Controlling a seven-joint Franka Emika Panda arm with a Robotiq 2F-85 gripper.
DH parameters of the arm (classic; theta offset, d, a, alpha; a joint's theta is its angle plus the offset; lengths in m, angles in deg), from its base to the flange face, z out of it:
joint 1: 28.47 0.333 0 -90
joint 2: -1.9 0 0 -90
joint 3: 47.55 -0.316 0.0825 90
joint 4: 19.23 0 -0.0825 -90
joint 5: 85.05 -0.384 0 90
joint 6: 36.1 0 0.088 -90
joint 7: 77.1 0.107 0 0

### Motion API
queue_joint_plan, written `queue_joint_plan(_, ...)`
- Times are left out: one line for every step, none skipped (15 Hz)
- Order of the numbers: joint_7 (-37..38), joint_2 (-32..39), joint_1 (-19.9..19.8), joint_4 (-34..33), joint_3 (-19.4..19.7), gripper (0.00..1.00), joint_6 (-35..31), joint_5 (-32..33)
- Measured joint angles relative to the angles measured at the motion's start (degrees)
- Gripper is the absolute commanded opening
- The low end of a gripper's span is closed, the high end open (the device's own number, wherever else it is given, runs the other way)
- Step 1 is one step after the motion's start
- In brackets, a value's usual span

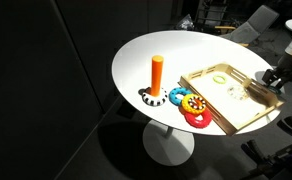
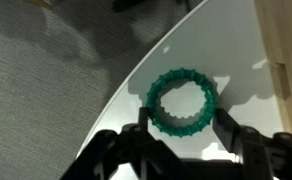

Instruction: Pick up the green ring from the table and put it in the wooden tray

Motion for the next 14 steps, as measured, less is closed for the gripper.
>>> queue_joint_plan(0.03,-0.15,0.00,-0.07,0.09,0.42,0.00,0.00)
queue_joint_plan(0.09,-0.41,0.02,-0.16,0.14,0.42,0.00,0.00)
queue_joint_plan(0.20,-0.83,0.08,-0.25,0.17,0.42,0.00,0.00)
queue_joint_plan(0.36,-1.47,0.27,-0.30,0.20,0.42,0.00,0.00)
queue_joint_plan(0.60,-2.31,0.64,-0.34,0.21,0.42,0.00,0.00)
queue_joint_plan(1.12,-3.24,1.15,-0.36,0.22,0.42,0.00,0.01)
queue_joint_plan(1.76,-4.21,1.79,-0.36,0.22,0.42,0.01,0.02)
queue_joint_plan(2.47,-5.24,2.52,-0.36,0.14,0.42,0.05,0.02)
queue_joint_plan(3.04,-6.35,3.18,-0.36,-0.14,0.42,0.24,0.01)
queue_joint_plan(3.62,-7.46,3.64,-0.35,-0.64,0.42,0.58,-0.01)
queue_joint_plan(3.82,-8.56,3.89,-0.35,-1.41,0.42,1.04,-0.28)
queue_joint_plan(3.83,-9.61,4.02,-0.33,-2.29,0.42,1.49,-0.85)
queue_joint_plan(3.83,-10.71,4.07,-0.31,-3.31,0.42,2.11,-1.71)
queue_joint_plan(3.77,-11.66,4.09,-0.30,-4.35,0.42,2.75,-2.76)
